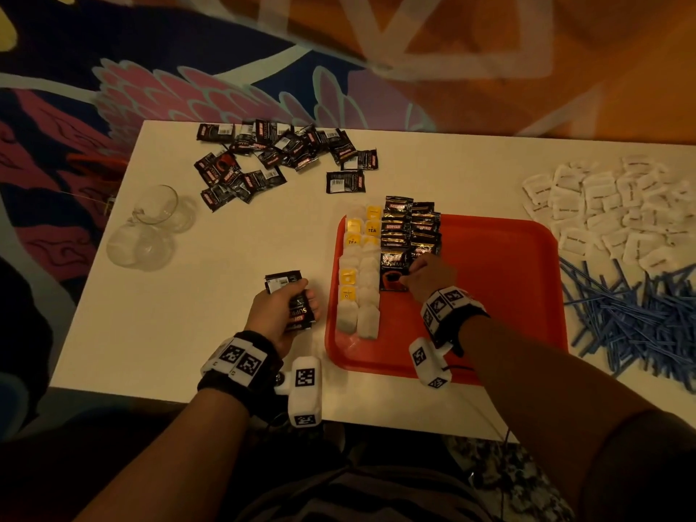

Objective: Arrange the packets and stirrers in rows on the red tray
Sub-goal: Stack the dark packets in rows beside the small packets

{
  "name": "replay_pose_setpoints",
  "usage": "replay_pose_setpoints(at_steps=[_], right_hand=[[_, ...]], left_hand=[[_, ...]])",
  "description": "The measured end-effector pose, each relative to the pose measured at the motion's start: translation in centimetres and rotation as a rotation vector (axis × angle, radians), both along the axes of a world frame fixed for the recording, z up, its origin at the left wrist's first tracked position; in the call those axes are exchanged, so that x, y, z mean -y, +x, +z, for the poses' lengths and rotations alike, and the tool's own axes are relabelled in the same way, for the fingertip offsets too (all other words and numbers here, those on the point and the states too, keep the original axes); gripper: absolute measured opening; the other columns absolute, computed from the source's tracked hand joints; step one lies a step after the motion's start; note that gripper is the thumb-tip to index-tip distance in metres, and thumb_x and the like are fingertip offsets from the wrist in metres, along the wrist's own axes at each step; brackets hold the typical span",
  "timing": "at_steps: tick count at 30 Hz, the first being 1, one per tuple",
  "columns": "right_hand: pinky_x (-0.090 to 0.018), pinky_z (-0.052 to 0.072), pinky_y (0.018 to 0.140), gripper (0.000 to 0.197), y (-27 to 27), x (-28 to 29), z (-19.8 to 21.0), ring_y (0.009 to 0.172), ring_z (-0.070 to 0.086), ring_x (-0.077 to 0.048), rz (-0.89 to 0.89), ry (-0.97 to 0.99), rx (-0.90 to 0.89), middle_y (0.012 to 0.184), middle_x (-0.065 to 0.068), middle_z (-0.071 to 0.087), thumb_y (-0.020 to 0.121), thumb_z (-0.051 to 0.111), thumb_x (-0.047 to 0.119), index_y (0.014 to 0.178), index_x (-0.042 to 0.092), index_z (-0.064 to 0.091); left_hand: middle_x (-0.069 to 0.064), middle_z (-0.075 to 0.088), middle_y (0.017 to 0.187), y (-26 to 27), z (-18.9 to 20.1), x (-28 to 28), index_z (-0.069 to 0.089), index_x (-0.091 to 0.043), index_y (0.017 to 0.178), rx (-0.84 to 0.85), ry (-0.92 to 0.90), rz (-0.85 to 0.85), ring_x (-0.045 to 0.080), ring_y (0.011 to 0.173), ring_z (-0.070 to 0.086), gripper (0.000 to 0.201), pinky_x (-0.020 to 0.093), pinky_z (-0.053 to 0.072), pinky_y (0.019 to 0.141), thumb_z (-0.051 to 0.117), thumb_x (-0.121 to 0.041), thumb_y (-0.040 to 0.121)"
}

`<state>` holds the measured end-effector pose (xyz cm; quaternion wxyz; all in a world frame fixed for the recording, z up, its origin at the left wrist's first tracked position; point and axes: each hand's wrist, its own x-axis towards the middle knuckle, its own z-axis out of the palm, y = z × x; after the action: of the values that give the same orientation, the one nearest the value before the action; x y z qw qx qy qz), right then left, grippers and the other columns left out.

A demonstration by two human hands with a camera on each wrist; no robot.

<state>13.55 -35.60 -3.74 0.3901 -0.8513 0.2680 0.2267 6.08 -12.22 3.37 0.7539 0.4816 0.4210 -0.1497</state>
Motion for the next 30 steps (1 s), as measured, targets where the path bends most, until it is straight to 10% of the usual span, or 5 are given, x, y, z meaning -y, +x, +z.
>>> replay_pose_setpoints(at_steps=[8, 13, 18, 22, 30], right_hand=[[-0.012, 0.033, 0.047, 0.022, -0.5, 0.8, 1.5, 0.07, 0.053, -0.002, 0.067, -0.05, 0.04, 0.1, 0.001, 0.063, 0.082, 0.077, 0.023, 0.09, 0.02, 0.057], [-0.016, 0.036, 0.054, 0.016, -1.1, 1.0, 4.1, 0.083, 0.058, -0.009, 0.171, -0.009, 0.137, 0.092, 0.006, 0.062, 0.086, 0.072, 0.028, 0.09, 0.021, 0.058], [-0.026, 0.053, 0.068, 0.016, -1.7, 0.1, 8.5, 0.077, 0.065, -0.007, 0.293, 0.242, 0.139, 0.085, 0.009, 0.068, 0.084, 0.072, 0.038, 0.088, 0.025, 0.063], [-0.022, 0.049, 0.054, 0.024, -2.6, -0.8, 12.2, 0.056, 0.061, -0.007, 0.322, 0.54, 0.093, 0.091, -0.007, 0.071, 0.082, 0.077, 0.021, 0.103, 0.018, 0.065], [-0.015, 0.051, 0.061, 0.02, -3.3, 0.8, 15.8, 0.072, 0.065, -0.003, 0.119, 0.44, 0.549, 0.085, 0.005, 0.069, 0.08, 0.075, 0.003, 0.08, 0.023, 0.071]], left_hand=[[0.01, 0.062, 0.076, 0.3, 0.6, 0.8, 0.06, -0.003, 0.1, 0.011, -0.064, -0.012, 0.023, 0.063, 0.059, 0.022, 0.033, 0.055, 0.059, 0.04, -0.013, 0.097], [0.013, 0.071, 0.078, 0.9, 1.4, 2.2, 0.065, 0.0, 0.103, 0.058, 0.068, -0.063, 0.028, 0.068, 0.069, 0.014, 0.037, 0.06, 0.059, 0.056, -0.009, 0.097], [0.016, 0.075, 0.094, 1.6, 2.8, 4.1, 0.069, -0.004, 0.106, 0.086, 0.076, -0.08, 0.028, 0.078, 0.074, 0.018, 0.036, 0.059, 0.062, 0.07, -0.009, 0.089], [0.016, 0.075, 0.097, 1.7, 4.2, 6.0, 0.068, -0.005, 0.114, 0.164, 0.039, -0.176, 0.028, 0.082, 0.073, 0.027, 0.034, 0.056, 0.061, 0.07, -0.011, 0.088], [0.005, 0.06, 0.07, 2.4, 6.8, 8.3, 0.067, -0.012, 0.099, 0.121, -0.111, -0.218, 0.016, 0.051, 0.052, 0.07, 0.026, 0.043, 0.048, 0.067, -0.072, 0.064]])
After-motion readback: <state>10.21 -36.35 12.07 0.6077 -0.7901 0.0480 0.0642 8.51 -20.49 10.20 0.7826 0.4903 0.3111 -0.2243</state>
